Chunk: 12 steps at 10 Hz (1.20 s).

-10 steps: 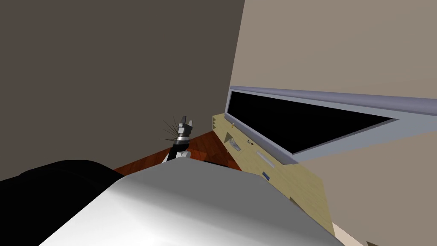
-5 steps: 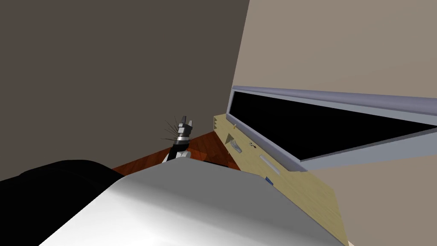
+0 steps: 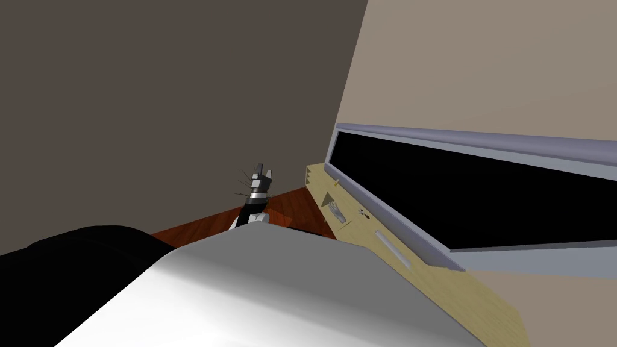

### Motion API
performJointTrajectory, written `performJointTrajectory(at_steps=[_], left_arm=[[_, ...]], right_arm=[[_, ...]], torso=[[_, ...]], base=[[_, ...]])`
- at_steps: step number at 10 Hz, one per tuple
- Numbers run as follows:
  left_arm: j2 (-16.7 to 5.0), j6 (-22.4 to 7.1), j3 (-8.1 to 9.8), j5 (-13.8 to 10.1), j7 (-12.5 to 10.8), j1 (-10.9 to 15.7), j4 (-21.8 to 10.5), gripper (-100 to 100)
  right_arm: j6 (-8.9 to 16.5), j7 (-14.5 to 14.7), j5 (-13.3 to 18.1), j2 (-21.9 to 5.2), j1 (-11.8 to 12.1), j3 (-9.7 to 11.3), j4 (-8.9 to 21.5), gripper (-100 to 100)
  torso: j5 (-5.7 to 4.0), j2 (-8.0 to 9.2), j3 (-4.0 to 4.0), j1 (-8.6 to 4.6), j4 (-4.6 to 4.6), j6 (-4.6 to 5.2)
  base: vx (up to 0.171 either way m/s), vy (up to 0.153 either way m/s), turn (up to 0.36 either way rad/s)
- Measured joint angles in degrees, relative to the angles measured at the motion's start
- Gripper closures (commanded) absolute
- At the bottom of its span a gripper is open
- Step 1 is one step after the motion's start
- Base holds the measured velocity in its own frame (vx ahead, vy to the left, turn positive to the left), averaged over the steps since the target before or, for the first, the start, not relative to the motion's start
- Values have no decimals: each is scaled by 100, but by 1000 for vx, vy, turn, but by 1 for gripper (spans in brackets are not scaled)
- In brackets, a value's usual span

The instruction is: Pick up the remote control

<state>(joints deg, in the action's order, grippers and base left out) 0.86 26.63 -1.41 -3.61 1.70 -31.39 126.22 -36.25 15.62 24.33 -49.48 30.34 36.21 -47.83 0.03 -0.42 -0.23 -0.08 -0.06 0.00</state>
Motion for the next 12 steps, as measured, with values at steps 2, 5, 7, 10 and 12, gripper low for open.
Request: performJointTrajectory(at_steps=[2,5,7,10,12], left_arm=[[0,0,0,0,0,0,0,0],[-1,0,1,0,0,-1,0,0],[-1,0,1,0,0,-1,0,0],[0,0,1,0,0,0,0,0],[-1,0,2,0,0,-2,0,0]], right_arm=[[-4,231,68,-116,131,52,399,-100],[-133,264,221,-468,-50,282,1035,-100],[-31,349,278,-717,64,355,1063,-100],[-200,444,349,-733,-104,434,1596,-100],[-349,595,442,-828,-251,529,2119,-100]], torso=[[-2,2,1,-5,0,3],[-4,-15,-8,-17,-3,2],[-8,-5,-5,-14,-2,8],[-4,30,16,3,6,9],[-11,-24,-14,-36,-5,3]], base=[[121,-30,159],[169,-60,255],[80,-50,19],[84,-45,150],[205,-146,190]])
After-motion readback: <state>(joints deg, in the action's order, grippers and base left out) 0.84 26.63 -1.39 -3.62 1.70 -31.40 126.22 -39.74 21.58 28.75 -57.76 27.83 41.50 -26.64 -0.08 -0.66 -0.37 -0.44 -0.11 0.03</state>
